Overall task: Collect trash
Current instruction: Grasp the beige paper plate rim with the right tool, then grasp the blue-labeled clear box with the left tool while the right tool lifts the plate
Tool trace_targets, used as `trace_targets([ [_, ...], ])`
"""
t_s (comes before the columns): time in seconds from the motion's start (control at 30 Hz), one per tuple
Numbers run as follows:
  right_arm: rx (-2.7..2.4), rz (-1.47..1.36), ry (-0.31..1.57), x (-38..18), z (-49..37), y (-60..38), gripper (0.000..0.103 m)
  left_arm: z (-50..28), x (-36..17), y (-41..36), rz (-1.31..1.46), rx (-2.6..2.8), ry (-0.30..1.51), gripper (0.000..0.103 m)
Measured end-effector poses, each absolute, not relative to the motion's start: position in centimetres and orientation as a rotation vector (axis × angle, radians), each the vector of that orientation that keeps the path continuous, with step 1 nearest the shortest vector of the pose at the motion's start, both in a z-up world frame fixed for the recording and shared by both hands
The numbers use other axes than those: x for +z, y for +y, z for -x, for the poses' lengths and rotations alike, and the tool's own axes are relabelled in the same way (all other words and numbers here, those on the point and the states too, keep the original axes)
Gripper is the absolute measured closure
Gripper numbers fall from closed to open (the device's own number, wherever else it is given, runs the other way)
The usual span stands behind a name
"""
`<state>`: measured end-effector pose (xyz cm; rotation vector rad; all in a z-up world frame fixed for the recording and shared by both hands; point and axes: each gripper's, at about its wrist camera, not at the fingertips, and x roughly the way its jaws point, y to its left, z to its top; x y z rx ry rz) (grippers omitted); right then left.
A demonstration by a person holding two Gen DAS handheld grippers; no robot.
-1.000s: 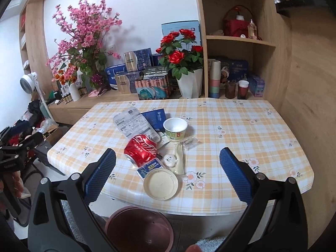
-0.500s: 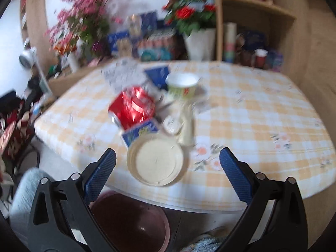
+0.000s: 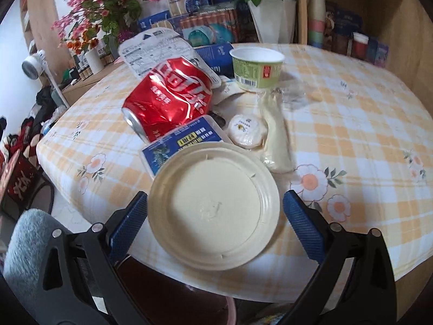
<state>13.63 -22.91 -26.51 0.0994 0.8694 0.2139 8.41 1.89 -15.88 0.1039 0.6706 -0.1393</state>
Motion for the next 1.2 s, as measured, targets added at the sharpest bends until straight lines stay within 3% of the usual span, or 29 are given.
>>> trace_targets([
  [0.1, 0.241, -0.128, 0.889, -27.0, -13.6, -23.3, 0.007, -8.8, -16.4, 1.7, -0.092, -0.136, 0.682, 0.006],
  [0.17, 0.273, -0.14, 0.89, -26.9, -13.3, -23.4, 0.014, -9.0, -16.7, 1.4, -0.095, -0.134, 0.685, 0.007],
  [0.6, 0.179, -0.22, 0.816, -24.6, -11.3, -28.3, 0.017, -10.5, -18.9, -5.5, -0.221, -0.363, 0.739, 0.028],
  [0.9, 0.148, -0.276, 0.797, -24.5, -10.6, -31.4, 0.017, -13.2, -19.7, -7.6, -0.152, -0.425, 0.796, 0.03],
  [1.2, 0.154, -0.312, 0.802, -24.6, -9.9, -32.2, 0.017, -16.5, -24.1, -13.3, -0.314, -0.54, 0.878, 0.03],
])
